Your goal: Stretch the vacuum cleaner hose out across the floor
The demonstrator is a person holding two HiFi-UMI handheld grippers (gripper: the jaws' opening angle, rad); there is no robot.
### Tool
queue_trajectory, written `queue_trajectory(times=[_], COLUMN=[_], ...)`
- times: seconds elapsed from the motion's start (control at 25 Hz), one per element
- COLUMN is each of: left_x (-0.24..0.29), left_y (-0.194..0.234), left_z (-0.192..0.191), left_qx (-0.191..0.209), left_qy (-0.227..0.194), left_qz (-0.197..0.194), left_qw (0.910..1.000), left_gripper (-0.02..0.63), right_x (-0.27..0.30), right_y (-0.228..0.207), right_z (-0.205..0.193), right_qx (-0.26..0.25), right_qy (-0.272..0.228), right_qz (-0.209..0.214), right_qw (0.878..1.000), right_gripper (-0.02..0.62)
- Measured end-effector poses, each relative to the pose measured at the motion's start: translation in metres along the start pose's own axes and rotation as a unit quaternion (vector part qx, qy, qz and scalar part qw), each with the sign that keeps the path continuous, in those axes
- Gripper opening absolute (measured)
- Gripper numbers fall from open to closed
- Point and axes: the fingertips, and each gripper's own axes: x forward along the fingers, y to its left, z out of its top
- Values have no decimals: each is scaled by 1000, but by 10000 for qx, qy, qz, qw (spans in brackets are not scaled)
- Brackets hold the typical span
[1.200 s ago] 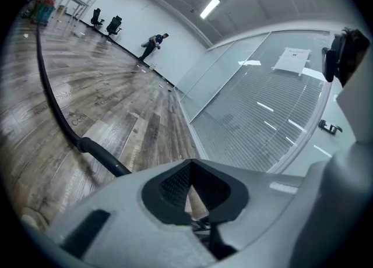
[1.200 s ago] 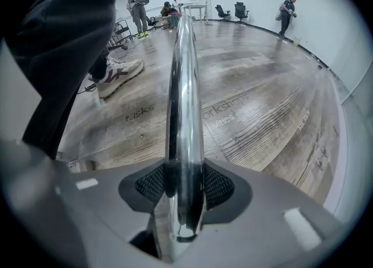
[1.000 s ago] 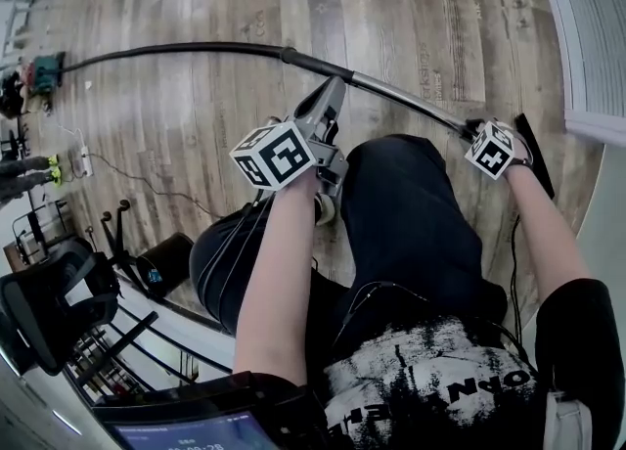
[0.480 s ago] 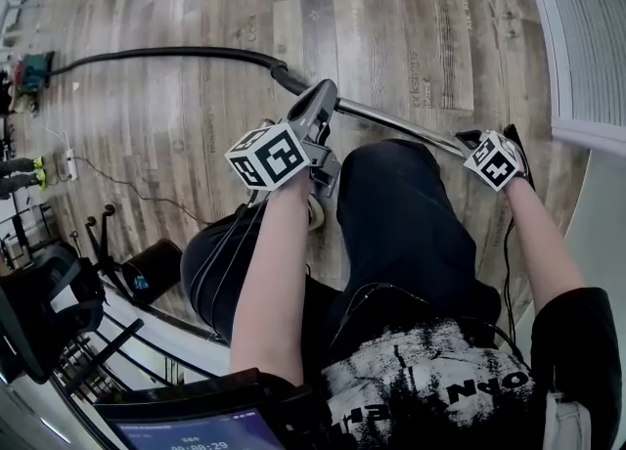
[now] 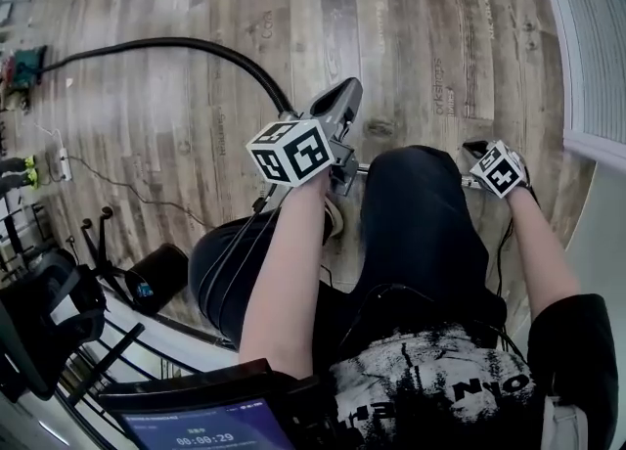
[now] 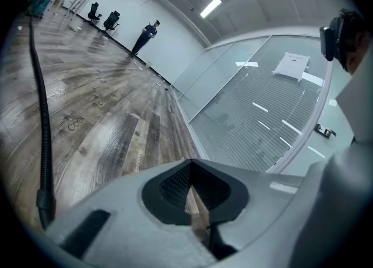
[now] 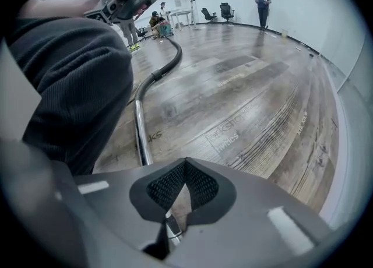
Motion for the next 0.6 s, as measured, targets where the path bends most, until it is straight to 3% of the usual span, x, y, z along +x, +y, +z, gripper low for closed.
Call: queue_trajectory(times=[0.12, 0.28, 0.48, 0.6], left_x=[-10, -45, -103, -139], left_y=[9, 2, -53, -102], left_z=[5, 11, 55, 97], left_qx=[306, 950, 1329, 1381], left_qy=[440, 1131, 1596, 1637], left_qz=[-161, -107, -157, -281], left_qw=[9984, 9890, 9781, 9764], left_gripper=[0, 0, 0, 0], right_x=[-13, -68, -167, -240], right_y=[-1, 19, 67, 90], right_z=[30, 92, 185, 244], right_qx=[180, 421, 252, 186], right_qy=[52, -55, -231, -516], right_qz=[-137, -204, -18, 43], right_qw=[9997, 9989, 9994, 9985], right_gripper=[6, 6, 6, 6])
